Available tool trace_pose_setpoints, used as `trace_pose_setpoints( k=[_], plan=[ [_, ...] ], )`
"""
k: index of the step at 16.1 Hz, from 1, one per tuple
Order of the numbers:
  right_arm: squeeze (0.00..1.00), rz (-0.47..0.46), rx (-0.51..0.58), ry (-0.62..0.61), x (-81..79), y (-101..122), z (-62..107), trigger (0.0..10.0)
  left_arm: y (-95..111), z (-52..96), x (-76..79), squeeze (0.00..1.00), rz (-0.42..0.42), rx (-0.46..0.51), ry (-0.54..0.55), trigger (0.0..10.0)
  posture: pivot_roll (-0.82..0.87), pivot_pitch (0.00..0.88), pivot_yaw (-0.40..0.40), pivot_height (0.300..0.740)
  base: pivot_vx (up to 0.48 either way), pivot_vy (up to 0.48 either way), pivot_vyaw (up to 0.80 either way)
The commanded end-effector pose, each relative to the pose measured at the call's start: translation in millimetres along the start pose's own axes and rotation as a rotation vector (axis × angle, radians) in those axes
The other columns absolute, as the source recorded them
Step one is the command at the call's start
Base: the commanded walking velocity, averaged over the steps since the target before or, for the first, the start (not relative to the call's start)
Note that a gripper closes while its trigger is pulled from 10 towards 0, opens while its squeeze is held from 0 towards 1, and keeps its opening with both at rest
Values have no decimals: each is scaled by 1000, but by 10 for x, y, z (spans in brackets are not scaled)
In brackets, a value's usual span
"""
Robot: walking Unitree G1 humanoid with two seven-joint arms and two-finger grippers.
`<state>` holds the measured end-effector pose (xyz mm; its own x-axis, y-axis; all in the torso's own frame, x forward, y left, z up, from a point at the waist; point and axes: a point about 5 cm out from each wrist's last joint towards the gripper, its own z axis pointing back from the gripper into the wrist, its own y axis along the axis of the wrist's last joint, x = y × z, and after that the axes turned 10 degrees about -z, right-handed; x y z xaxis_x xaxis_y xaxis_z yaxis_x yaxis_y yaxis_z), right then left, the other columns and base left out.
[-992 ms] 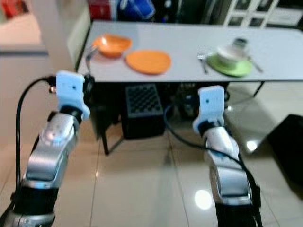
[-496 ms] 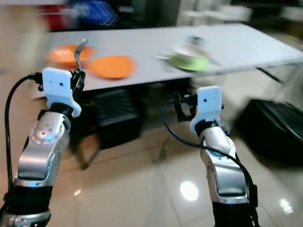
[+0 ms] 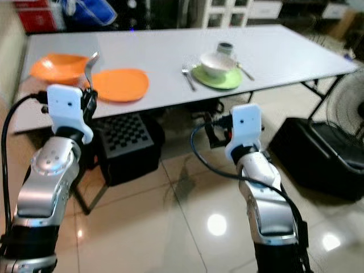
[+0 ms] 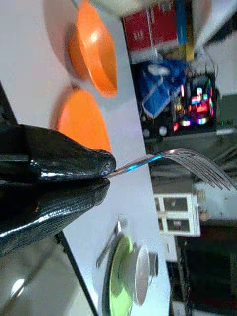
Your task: Setting the table
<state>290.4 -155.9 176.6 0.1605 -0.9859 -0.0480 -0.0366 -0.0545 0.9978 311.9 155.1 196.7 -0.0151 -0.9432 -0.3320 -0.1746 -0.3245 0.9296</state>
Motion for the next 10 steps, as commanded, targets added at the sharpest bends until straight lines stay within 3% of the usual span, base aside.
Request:
trace_pose_setpoints(
  k=[1,3,6,10],
  plan=[
    [0,17,3,-16,92,35,31,10000,56,-47,76,0,7,14,-20,10000,15,0,-50,740,349,0,0],
    [0,19,-12,1,107,18,-1,10000,73,-66,68,0,-30,2,-14,10000,46,0,-64,740,345,0,234],
    [0,13,-12,-2,65,-2,-19,10000,96,-70,14,0,-53,8,-19,10000,43,0,-61,740,345,0,800],
    [0,-28,-8,-40,73,-36,-31,10000,182,-158,7,0,-88,20,-45,10000,78,0,-44,740,350,0,0]
  ],
)
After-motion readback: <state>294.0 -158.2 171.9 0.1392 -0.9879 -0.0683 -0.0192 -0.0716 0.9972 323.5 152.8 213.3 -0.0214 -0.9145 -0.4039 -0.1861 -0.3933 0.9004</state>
